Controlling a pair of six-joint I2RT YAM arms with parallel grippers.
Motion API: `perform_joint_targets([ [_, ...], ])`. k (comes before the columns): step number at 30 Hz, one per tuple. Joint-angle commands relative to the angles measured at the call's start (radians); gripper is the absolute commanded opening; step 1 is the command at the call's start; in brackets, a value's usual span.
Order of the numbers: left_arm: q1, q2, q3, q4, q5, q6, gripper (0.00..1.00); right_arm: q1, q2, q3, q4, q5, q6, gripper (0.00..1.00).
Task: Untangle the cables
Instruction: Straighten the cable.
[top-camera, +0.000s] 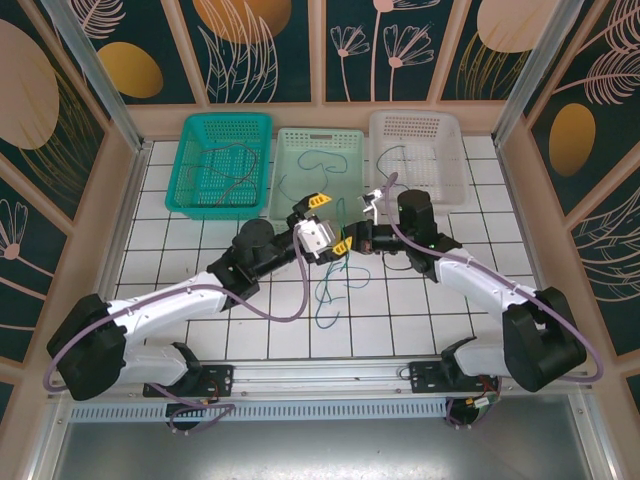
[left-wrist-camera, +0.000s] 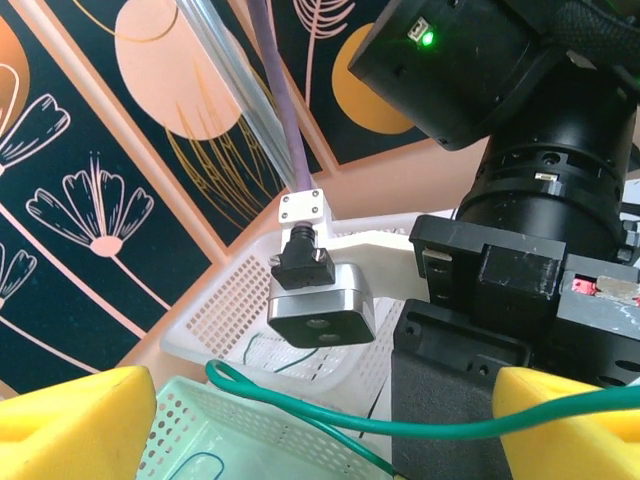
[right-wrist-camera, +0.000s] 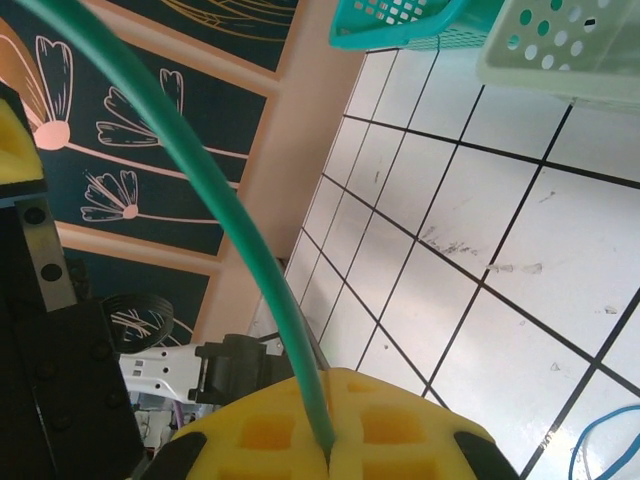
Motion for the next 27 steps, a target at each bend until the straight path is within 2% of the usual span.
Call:
perform_joint_targets([
  [1, -0.009, 0.018, 0.039, 0.010, -0.004, 0.031, 0.85, 0.013, 0.004, 0.034, -0.013, -0.020, -0.033, 0.00],
  [3, -0.010, 0.028, 0.045, 0.021, -0.007, 0.031, 0.82, 0.016, 0.006, 0.034, -0.014, -0.018, -0.034, 0.00],
  [4, -0.009, 0.033, 0.052, 0.022, -0.008, 0.026, 0.74, 0.017, 0.006, 0.032, -0.015, -0.016, -0.033, 0.00],
  [6, -0.009, 0.041, 0.067, 0.030, -0.016, 0.005, 0.51, 0.020, 0.009, 0.033, -0.027, -0.006, -0.042, 0.00],
  [7, -0.010, 0.042, 0.069, 0.039, -0.012, -0.003, 0.45, 0.021, 0.012, 0.033, -0.039, 0.003, -0.050, 0.00],
  [11, -0.009, 0.036, 0.076, 0.061, 0.017, -0.028, 0.45, 0.021, 0.020, 0.025, -0.066, 0.030, -0.077, 0.00],
  [12, -0.010, 0.034, 0.079, 0.060, 0.012, -0.035, 0.40, 0.021, 0.022, 0.026, -0.092, 0.046, -0.092, 0.00],
  [16, -0.008, 0.014, 0.094, 0.059, -0.041, -0.078, 0.12, 0.023, 0.036, 0.015, -0.147, 0.078, -0.152, 0.00],
  [18, -0.010, 0.008, 0.114, 0.033, -0.060, -0.096, 0.01, 0.029, 0.026, 0.010, -0.160, 0.095, -0.180, 0.00],
  [27, 0.013, 0.041, 0.271, -0.067, -0.170, -0.273, 0.00, 0.092, -0.056, 0.003, -0.250, 0.140, -0.346, 0.00],
])
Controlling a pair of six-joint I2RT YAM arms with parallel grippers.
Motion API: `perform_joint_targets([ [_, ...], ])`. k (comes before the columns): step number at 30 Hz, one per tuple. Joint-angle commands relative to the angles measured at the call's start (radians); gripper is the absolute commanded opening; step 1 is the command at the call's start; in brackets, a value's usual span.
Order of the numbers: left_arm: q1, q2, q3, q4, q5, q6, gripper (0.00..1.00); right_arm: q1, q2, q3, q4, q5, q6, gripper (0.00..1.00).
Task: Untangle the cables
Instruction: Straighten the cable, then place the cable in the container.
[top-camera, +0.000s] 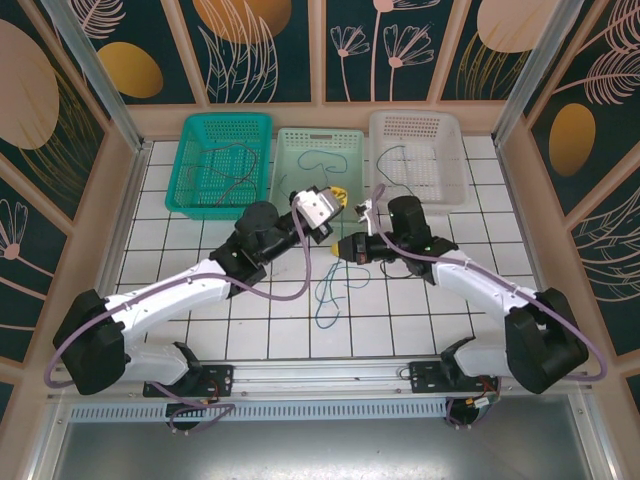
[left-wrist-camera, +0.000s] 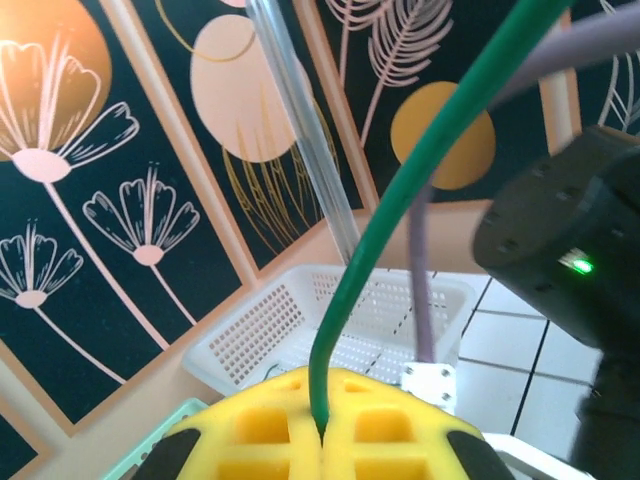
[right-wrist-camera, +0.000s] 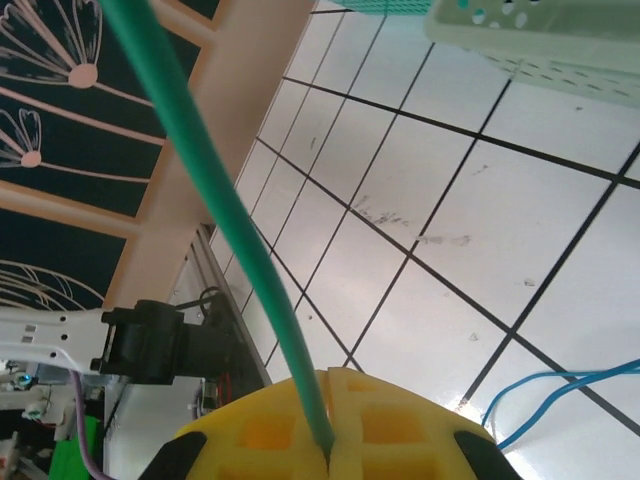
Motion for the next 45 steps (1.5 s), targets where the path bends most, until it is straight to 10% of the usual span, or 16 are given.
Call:
perform_joint_targets([
  [1, 0.029, 0.011, 0.101, -0.011, -0.060, -0.128, 0.00, 0.048, -0.041, 0.002, -0.097, 0.031, -0.115, 0.00],
  [11, 0.095, 0.061, 0.225, -0.099, -0.045, -0.307, 0.00, 0.101, -0.094, 0.017, -0.156, 0.126, -0.183, 0.00],
  [15, 0.096, 0.038, 0.192, -0.066, -0.060, -0.326, 0.31, 0.008, -0.161, 0.019, -0.126, 0.116, -0.129, 0.00],
  [18, 0.096, -0.008, 0.120, 0.004, -0.110, -0.322, 0.85, -0.110, -0.215, 0.024, -0.110, 0.122, -0.078, 0.00],
  [20, 0.096, -0.037, 0.082, 0.018, -0.144, -0.321, 0.98, -0.179, -0.242, 0.038, -0.099, 0.119, -0.041, 0.00],
  [33, 0.097, -0.102, -0.102, -0.013, -0.219, -0.392, 0.99, -0.489, -0.041, 0.301, -0.229, 0.266, -0.076, 0.00],
  [45, 0.096, -0.082, -0.211, -0.026, -0.200, -0.504, 0.99, -0.593, 0.436, 0.883, -0.470, 0.362, -0.198, 0.00],
])
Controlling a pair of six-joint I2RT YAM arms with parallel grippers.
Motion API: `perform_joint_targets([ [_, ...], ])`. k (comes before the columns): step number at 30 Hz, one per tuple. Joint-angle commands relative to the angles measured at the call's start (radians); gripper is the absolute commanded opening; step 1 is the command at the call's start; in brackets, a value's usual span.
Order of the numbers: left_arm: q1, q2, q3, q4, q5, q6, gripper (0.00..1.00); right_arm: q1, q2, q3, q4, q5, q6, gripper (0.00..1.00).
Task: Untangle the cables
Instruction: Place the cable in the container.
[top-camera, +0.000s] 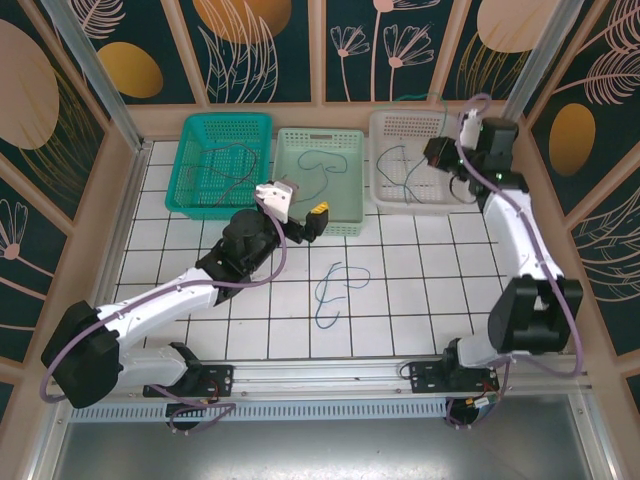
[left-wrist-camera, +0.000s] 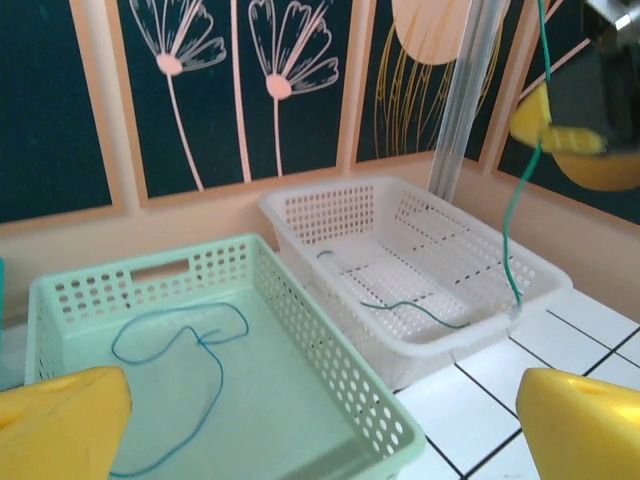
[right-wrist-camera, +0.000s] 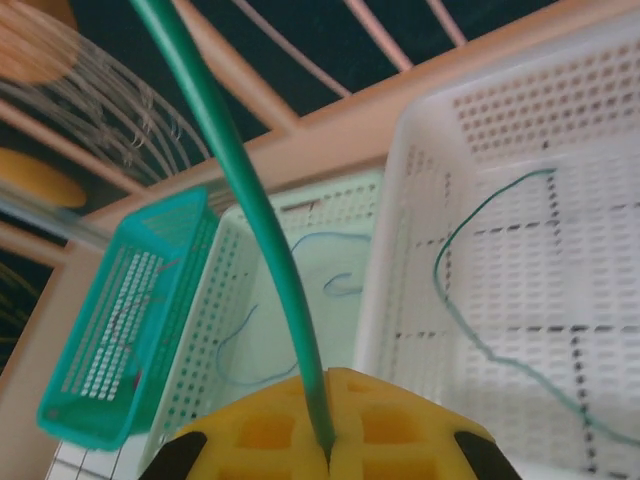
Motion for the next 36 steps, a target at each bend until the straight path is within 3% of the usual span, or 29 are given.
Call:
perform_joint_targets([
  [1, 0.005, 0.003, -0.013, 0.001, 0.010, -0.058, 0.99, -0.006, 0.147, 0.152, -0.155, 0.074, -0.069, 0.00],
  [11, 0.005, -0.004, -0.077, -0.024, 0.004, -0.122, 0.99, -0.020, 0.535, 0.433, -0.381, 0.109, -0.101, 0.00],
  [29, 0.005, -0.007, -0.082, -0.059, -0.013, -0.133, 0.98, -0.028, 0.551, 0.374, -0.385, 0.194, -0.116, 0.02],
  [31, 0.005, -0.008, -0.081, -0.060, -0.010, -0.133, 0.99, -0.029, 0.553, 0.368, -0.387, 0.196, -0.117, 0.05],
  [36, 0.005, -0.013, -0.080, -0.068, -0.013, -0.135, 0.99, -0.030, 0.547, 0.363, -0.383, 0.211, -0.112, 0.26],
])
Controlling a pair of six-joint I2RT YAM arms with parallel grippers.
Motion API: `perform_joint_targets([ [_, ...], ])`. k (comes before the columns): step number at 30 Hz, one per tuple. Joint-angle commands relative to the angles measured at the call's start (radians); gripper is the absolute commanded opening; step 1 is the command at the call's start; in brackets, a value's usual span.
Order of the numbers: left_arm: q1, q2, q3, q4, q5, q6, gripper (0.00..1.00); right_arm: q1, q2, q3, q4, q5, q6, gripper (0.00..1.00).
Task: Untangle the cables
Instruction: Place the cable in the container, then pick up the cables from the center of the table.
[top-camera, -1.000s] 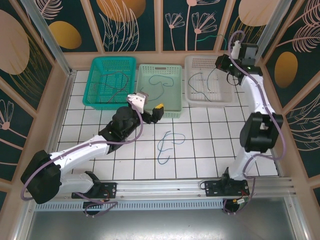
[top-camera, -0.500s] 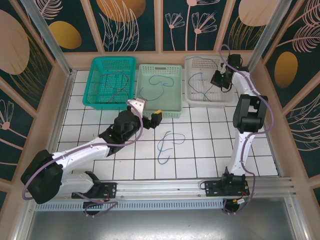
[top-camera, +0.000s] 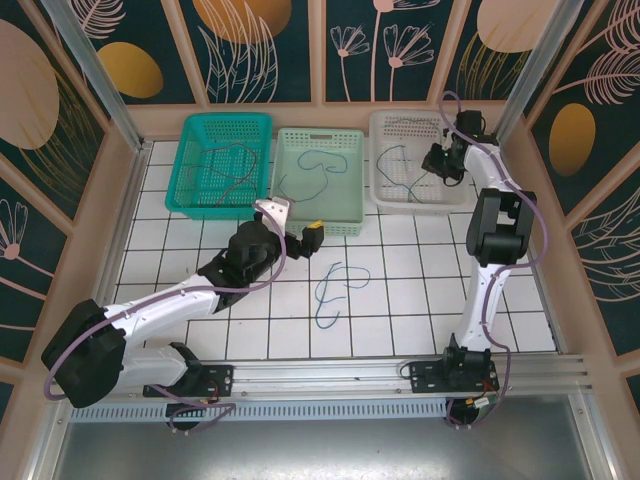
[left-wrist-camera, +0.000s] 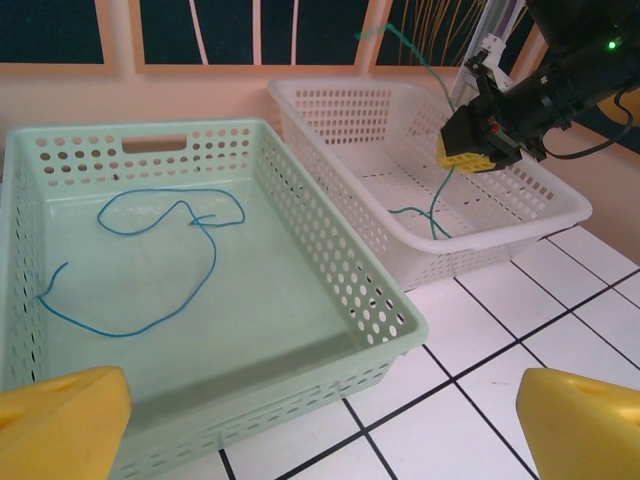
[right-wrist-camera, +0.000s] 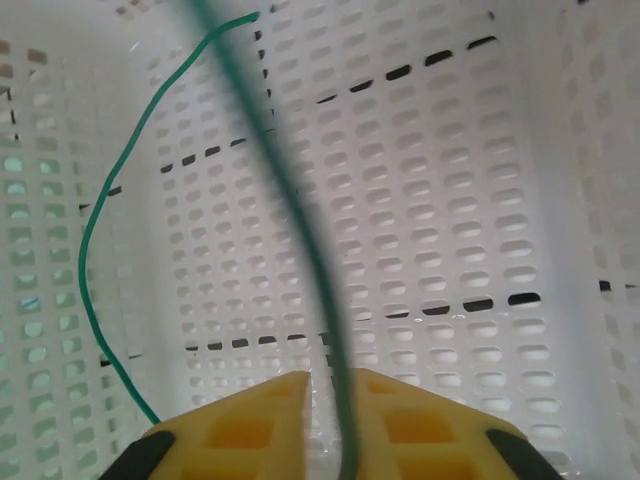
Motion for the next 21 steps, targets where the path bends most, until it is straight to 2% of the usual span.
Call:
perform_joint_targets([
  [1, 0.005, -0.016, 0.003, -0.014, -0.012, -0.015, 0.99, -0.010, -0.044, -0.017, -0.022, 0.027, -0.008, 0.29],
  [2, 0.005, -0.018, 0.003, -0.019, -0.013, -0.016, 0.99, -0.011, -0.053, -0.017, -0.018, 0.027, -0.003, 0.38],
  [3, 0.005, -0.018, 0.004, -0.027, -0.017, -0.017, 0.99, -0.011, -0.064, -0.021, -0.014, 0.023, 0.002, 0.40],
  [6, 0.005, -0.014, 0.008, -0.078, -0.042, -0.034, 0.99, -0.013, -0.109, -0.040, 0.013, -0.008, 0.019, 0.40],
  [13, 0.005, 0.005, -0.016, -0.105, -0.007, -0.072, 0.99, -0.011, -0.174, -0.082, 0.041, -0.025, 0.026, 0.40],
  [21, 0.003, 0.104, 0.005, -0.151, 0.096, -0.110, 0.98, -0.001, -0.307, -0.219, 0.153, -0.050, 0.049, 0.42],
])
